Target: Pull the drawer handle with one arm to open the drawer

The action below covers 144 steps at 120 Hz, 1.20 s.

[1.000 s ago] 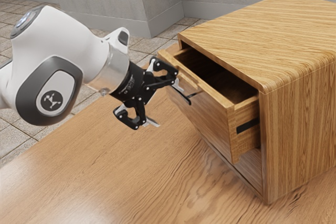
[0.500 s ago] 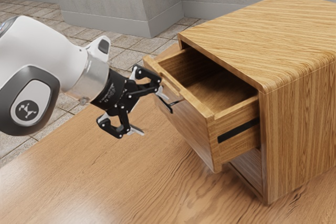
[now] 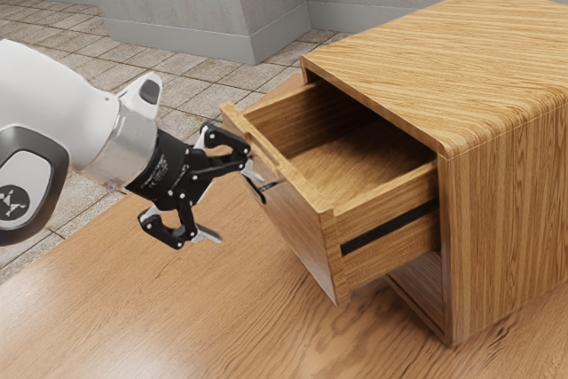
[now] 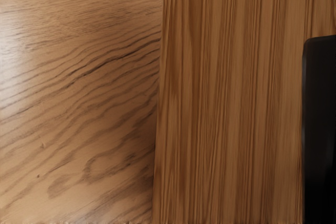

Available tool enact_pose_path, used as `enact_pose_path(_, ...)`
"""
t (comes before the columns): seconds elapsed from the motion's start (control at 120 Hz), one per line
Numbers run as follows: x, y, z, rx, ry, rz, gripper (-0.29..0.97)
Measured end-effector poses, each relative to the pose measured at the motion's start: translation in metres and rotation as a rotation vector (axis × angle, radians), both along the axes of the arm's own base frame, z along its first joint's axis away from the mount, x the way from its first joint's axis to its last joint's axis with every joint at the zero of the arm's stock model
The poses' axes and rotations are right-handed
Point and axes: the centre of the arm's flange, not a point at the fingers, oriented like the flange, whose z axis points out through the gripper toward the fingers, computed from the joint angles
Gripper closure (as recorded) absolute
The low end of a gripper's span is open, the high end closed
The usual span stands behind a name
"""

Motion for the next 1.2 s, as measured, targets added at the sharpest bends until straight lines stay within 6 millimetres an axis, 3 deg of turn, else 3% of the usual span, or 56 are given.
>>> enact_pose_path(0.192, -0.007, 0.018, 0.004, 0.002, -0.003, 0.028, 0.01)
enact_pose_path(0.6, -0.023, 0.029, -0.003, 0.005, 0.026, 0.043, 0.01)
enact_pose_path(0.883, -0.077, 0.038, 0.034, 0.043, -0.006, 0.086, 0.01)
enact_pose_path(0.917, -0.087, 0.036, 0.049, 0.045, -0.033, 0.086, 0.01)
enact_pose_path(0.95, -0.099, 0.038, 0.083, 0.038, -0.087, 0.095, 0.01)
enact_pose_path(1.025, -0.154, 0.026, 0.203, 0.072, -0.275, 0.13, 0.0)
enact_pose_path(1.075, -0.189, 0.014, 0.256, 0.096, -0.351, 0.142, 0.0)
enact_pose_path(1.142, -0.205, 0.023, 0.288, 0.119, -0.356, 0.212, 0.0)
enact_pose_path(1.2, -0.183, 0.046, 0.292, 0.141, -0.284, 0.304, 0.0)
